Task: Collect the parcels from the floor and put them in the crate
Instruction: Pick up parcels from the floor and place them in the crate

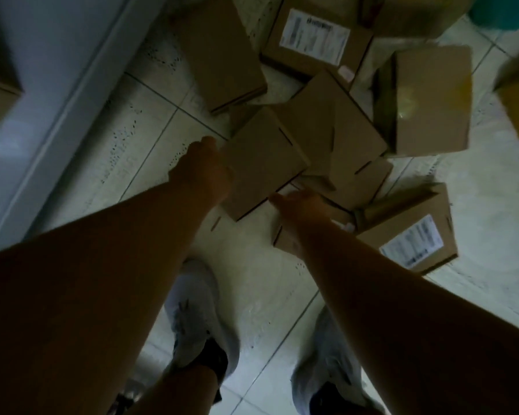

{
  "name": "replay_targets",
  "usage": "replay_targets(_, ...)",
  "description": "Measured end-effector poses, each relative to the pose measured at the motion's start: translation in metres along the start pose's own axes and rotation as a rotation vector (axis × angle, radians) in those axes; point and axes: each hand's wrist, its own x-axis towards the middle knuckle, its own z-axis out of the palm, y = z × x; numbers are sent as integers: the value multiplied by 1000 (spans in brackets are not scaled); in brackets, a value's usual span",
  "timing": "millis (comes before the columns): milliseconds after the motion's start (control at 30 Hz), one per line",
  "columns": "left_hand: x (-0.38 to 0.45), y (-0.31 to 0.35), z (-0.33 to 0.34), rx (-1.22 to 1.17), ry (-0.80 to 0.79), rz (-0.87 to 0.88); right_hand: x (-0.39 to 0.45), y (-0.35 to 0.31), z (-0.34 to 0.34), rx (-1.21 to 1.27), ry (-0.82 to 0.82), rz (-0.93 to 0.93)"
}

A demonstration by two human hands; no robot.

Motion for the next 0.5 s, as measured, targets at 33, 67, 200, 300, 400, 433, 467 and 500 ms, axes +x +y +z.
replay_targets(33,17,-1,5,-18,-52,-32,12,-1,3,16,-7,15)
replay_targets(67,30,0,10,-47,-109,-59,22,-1,7,62,-11,29)
replay_targets(200,49,4,17,-92,-162,-110,41,-13,22,375,-4,136)
replay_targets(300,26,5,2,-143,-48,-70,26,-23,17,506,32,220)
replay_targets(400,-19,13,-35,-292,41,-68,-15,-34,4,588,95,186)
replay_targets(433,-37,18,-49,-353,18,-76,-33,-37,-3,611,89,190)
replay_targets(467,-59,25,-63,-430,-48,-82,-55,-42,-12,640,45,199)
replay_targets(500,-82,31,-76,-534,-150,-93,-77,-47,-20,685,-30,192)
